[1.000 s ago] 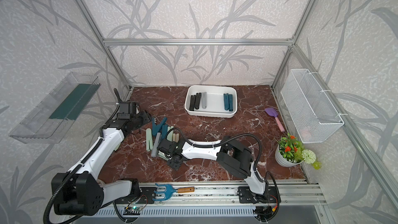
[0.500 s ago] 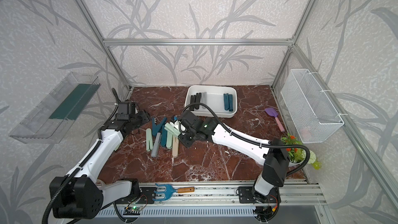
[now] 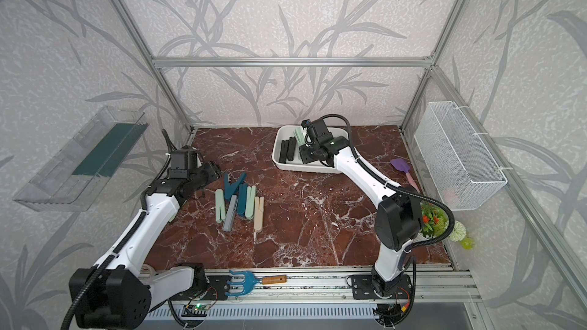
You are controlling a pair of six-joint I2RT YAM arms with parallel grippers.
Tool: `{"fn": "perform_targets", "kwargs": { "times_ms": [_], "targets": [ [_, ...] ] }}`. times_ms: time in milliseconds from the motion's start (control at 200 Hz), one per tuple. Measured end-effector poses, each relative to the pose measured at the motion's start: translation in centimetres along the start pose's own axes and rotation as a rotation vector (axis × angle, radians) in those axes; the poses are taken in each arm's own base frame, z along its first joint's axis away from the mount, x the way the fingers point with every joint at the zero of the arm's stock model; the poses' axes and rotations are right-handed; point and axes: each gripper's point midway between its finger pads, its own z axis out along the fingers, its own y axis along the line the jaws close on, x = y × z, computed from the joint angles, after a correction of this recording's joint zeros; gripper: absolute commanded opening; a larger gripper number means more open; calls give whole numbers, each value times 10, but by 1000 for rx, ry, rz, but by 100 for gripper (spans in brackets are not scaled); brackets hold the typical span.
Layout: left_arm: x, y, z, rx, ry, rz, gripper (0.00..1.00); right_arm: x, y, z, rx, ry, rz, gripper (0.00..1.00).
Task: Put the pruning pliers into the storage box
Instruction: Place the pruning pliers in the storage box.
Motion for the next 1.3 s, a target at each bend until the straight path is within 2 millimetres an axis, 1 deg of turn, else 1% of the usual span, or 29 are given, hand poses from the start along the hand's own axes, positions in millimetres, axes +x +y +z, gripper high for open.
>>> {"fn": "perform_targets", "kwargs": {
  "times_ms": [75, 125, 195, 255, 325, 405, 570, 655, 715, 825, 1050, 1300],
  "targets": [
    [-1, -1, -2, 7, -4, 0, 63, -6, -24, 28, 38, 9, 53, 24],
    [-1, -2, -3, 9, -5, 0, 63, -6, -38, 47, 61, 20, 85, 24],
    [-2, -2, -4, 13, -9, 1, 63, -4, -55, 72, 91, 40, 116, 24],
    [-2, -3, -6, 17, -14, 2, 63, -4, -65, 91, 112, 50, 139, 24],
    [-3, -3, -9, 20, -18, 2, 63, -4, -72, 111, 124, 56, 159, 24],
    [-3, -3, -11, 22, -22, 3, 63, -7, -74, 130, 128, 57, 178, 24],
    [1, 0, -13, 19, -19, 4, 63, -17, -76, 161, 130, 37, 211, 24],
    [4, 1, -14, 17, -15, 7, 63, -17, -77, 172, 135, 42, 223, 24],
    [5, 2, -16, 17, -16, 10, 63, -13, -77, 177, 137, 56, 229, 24],
    [5, 2, -19, 19, -23, 12, 62, -7, -78, 180, 150, 76, 237, 24],
    [6, 3, -19, 18, -22, 18, 63, -3, -80, 181, 168, 83, 252, 24],
    [6, 3, -19, 17, -22, 22, 63, 16, -84, 198, 188, 123, 270, 24]
  ]
}}
